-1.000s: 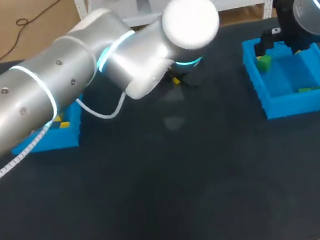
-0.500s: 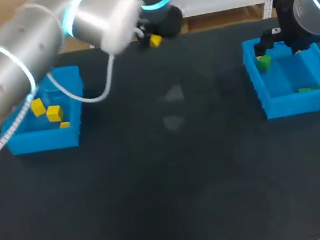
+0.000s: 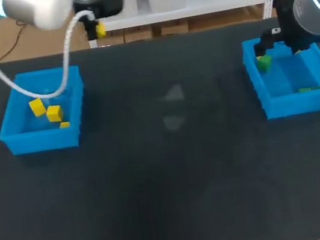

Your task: Put the green cubes in the right bin and the yellow cubes in the left bin.

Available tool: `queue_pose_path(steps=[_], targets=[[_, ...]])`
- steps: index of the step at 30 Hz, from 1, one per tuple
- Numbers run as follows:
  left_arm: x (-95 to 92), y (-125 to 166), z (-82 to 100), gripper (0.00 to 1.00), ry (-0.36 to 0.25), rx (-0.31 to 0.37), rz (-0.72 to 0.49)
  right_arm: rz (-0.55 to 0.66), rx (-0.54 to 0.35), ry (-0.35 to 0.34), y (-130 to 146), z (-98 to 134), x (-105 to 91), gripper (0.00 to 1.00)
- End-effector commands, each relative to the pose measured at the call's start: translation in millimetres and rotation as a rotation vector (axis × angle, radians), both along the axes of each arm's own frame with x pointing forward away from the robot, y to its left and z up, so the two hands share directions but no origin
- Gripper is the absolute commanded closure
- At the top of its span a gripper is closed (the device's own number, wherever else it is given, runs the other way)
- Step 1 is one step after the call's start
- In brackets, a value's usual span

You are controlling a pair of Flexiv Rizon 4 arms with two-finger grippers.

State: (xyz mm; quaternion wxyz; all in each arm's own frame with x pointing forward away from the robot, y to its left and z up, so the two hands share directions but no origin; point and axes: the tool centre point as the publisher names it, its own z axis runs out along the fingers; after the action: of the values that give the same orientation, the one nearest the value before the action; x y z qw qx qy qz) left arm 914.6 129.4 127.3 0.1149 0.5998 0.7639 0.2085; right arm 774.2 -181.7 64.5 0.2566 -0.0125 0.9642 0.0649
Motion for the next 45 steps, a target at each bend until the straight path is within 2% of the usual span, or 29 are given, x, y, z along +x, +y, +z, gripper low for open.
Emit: queue_pose_path(steps=[1, 7, 12, 20, 24, 27, 28, 29, 30, 37, 45], targets=[[-40.3, 92.2, 6.2, 1.0, -0.067, -0.145, 0.296, -0.003, -0.002, -0.004, 0.5, -0.5, -0.8, 0.0], [-59.3, 142.7, 5.3, 1.0, -0.074, -0.201, 0.412, -0.003, -0.002, -0.004, 0.5, -0.5, -0.8, 0.0], [-78.1, 161.0, -3.8, 1.0, -0.049, -0.235, 0.459, -0.003, -0.002, -0.004, 0.5, -0.5, -0.8, 0.0], [-93.2, 150.8, -30.4, 1.0, 0.021, -0.273, 0.451, -0.003, -0.002, -0.004, 0.5, -0.5, -0.8, 0.0], [-101.4, 131.7, -23.4, 1.0, 0.033, -0.295, 0.402, -0.003, -0.002, -0.004, 0.5, -0.5, -0.8, 0.0], [-101.0, 124.7, -16.6, 1.0, 0.033, -0.311, 0.388, -0.003, -0.002, -0.004, 0.5, -0.5, -0.8, 0.0], [-100.1, 124.2, -15.4, 0.91, 0.035, -0.314, 0.389, -0.003, -0.002, -0.004, 0.5, -0.5, -0.8, 0.0], [-98.9, 124.6, -14.9, 0.59, 0.037, -0.316, 0.398, -0.003, -0.002, -0.004, 0.5, -0.5, -0.8, 0.0], [-97.8, 125.4, -14.7, 0.02, 0.037, -0.318, 0.406, -0.003, -0.002, -0.004, 0.5, -0.5, -0.8, 0.0], [-94.7, 127.0, -15.8, 0.0, 0.063, -0.405, 0.48, -0.003, -0.002, -0.004, 0.5, -0.5, -0.8, 0.0], [-94.7, 127.0, -15.8, 0.0, 0.063, -0.405, 0.48, -0.003, -0.002, -0.004, 0.5, -0.5, -0.8, 0.0]])
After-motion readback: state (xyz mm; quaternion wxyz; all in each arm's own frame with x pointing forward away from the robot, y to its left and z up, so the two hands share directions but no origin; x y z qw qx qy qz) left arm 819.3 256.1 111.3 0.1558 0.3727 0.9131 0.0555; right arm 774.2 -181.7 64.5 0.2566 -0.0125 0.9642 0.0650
